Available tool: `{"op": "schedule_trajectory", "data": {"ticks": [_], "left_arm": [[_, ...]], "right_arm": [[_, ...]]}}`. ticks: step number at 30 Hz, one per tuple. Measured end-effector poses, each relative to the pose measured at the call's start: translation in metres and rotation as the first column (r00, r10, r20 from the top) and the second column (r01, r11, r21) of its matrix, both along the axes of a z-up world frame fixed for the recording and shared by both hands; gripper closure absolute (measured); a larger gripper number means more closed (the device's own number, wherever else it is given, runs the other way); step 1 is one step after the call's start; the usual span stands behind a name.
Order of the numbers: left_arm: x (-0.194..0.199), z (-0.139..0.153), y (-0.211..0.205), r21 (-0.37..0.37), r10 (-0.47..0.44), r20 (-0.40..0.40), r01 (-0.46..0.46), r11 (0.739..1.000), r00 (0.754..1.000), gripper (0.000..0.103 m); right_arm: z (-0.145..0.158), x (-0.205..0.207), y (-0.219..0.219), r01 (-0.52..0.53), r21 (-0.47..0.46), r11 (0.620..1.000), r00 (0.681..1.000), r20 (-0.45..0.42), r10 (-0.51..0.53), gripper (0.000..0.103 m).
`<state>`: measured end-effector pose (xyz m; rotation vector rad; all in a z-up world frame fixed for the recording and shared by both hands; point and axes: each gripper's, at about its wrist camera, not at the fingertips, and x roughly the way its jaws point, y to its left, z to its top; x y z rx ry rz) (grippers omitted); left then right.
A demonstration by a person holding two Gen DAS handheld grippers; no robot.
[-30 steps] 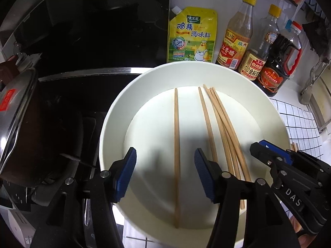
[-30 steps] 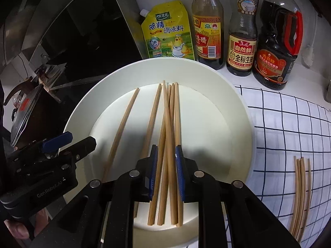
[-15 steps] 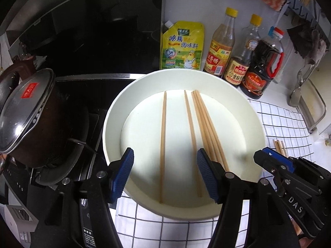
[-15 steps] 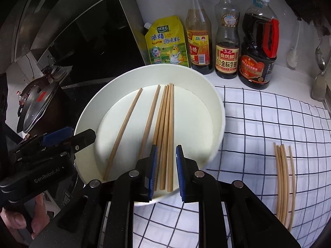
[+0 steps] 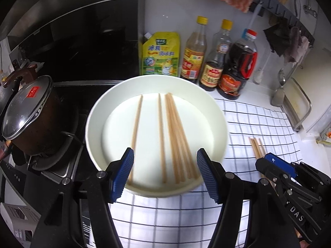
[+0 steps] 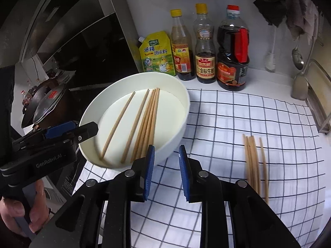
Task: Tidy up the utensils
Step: 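Move both open tools back to the remaining chopsticks on the mat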
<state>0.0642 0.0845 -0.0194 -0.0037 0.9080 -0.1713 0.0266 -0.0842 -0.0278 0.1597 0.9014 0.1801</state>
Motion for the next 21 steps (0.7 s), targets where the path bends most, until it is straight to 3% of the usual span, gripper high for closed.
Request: {"op": "schedule_trajectory", "data": {"ticks": [12, 21], "left_arm": [[-0.031, 0.001, -0.061, -0.003, -0.052, -0.001, 0.052, 0.999, 0.999, 0.035], [-0.048, -0.019, -0.107, -0.007, -0.110, -0.045, 0.110, 0.994, 0.993, 0.035]], "right_arm": [[-0.001, -0.050, -0.072, 0.074, -0.017, 0.997, 0.997, 0.013, -0.073, 0.072], [-0.026, -0.072, -0.124, 0.145, -0.062, 0.988, 0.989, -0.021, -0.146, 0.072]]}}
